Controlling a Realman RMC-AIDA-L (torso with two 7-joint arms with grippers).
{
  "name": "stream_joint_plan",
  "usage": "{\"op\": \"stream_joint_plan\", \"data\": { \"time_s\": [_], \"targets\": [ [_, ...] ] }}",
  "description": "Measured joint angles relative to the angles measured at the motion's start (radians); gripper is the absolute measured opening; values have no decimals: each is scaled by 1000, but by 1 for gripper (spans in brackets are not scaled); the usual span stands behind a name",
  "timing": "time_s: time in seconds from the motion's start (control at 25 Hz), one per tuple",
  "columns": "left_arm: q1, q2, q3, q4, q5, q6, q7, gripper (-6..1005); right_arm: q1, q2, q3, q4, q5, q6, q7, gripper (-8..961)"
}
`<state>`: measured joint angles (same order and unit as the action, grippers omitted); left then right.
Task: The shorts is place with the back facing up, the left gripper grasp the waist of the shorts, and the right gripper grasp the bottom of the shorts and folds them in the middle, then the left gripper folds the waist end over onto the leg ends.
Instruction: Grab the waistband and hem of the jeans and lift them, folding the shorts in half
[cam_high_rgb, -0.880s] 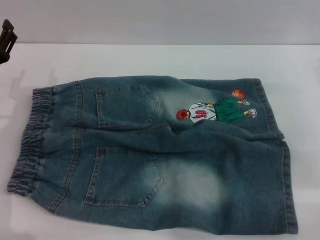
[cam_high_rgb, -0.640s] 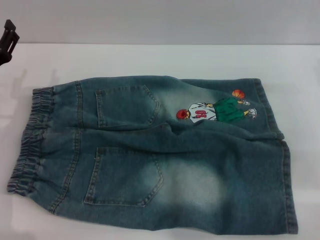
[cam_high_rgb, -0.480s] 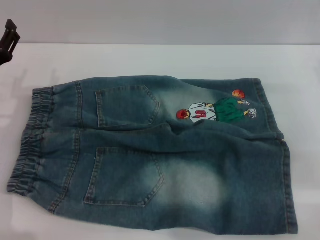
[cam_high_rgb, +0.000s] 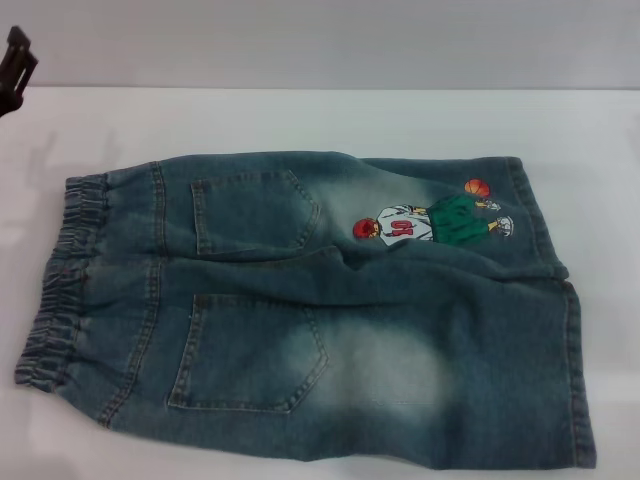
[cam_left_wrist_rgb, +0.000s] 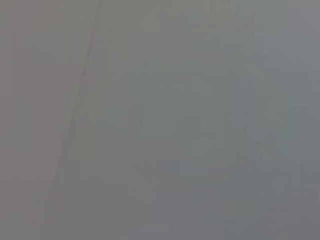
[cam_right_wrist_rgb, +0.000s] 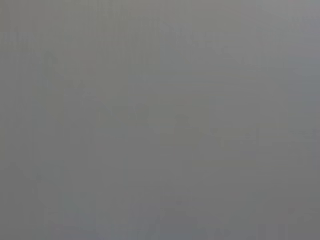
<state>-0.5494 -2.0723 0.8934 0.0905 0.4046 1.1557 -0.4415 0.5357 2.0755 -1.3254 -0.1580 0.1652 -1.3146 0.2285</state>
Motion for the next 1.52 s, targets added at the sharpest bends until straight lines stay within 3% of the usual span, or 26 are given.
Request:
{"op": "stream_joint_plan", "data": {
  "time_s": [0.08, 0.2, 0.28, 0.36, 0.44, 0.52, 0.64, 0.68, 0.72, 0.92, 1.04, 1.28, 1.52],
  "targets": [
    [-21, 3, 12, 9, 6, -11, -16, 829, 0, -1, 6, 0, 1, 4, 0, 742],
    [-46, 18, 100, 87, 49, -77, -150, 808, -2, -2, 14, 0, 2, 5, 0, 745],
    [-41, 41, 207, 222, 131, -166, -324, 794, -4, -2, 15, 1, 2, 11, 0, 745],
    [-30, 85, 302, 374, 258, -227, -558, 779, -6, -2, 15, 2, 2, 18, 0, 745],
    [-25, 120, 330, 452, 374, -224, -730, 765, -12, -2, 16, 2, 2, 23, 0, 745],
    [-19, 174, 331, 559, 565, -163, -977, 750, -17, -1, 15, 4, 2, 25, 0, 745],
    [-14, 233, 308, 659, 794, -43, -1216, 724, -21, -1, 15, 19, 2, 28, 0, 745],
    [-14, 233, 308, 659, 794, -43, -1216, 716, -21, -2, 15, 25, 2, 28, 0, 745],
    [-12, 257, 247, 721, 978, 78, -1377, 707, -22, -2, 15, 31, 2, 29, 0, 745],
    [-8, 261, 98, 779, 1353, 248, -1640, 708, -27, -2, 22, 39, 2, 30, 0, 745],
    [32, 245, -25, 803, 1540, 367, -1747, 706, -27, -2, 30, 40, 2, 40, 0, 744],
    [135, 234, -195, 835, 1590, 481, -1800, 702, -22, -6, 62, 36, 2, 66, 0, 744],
    [199, 250, -213, 826, 1641, 514, -1833, 697, -14, -11, 77, 33, 1, 66, -1, 744]
  ]
}}
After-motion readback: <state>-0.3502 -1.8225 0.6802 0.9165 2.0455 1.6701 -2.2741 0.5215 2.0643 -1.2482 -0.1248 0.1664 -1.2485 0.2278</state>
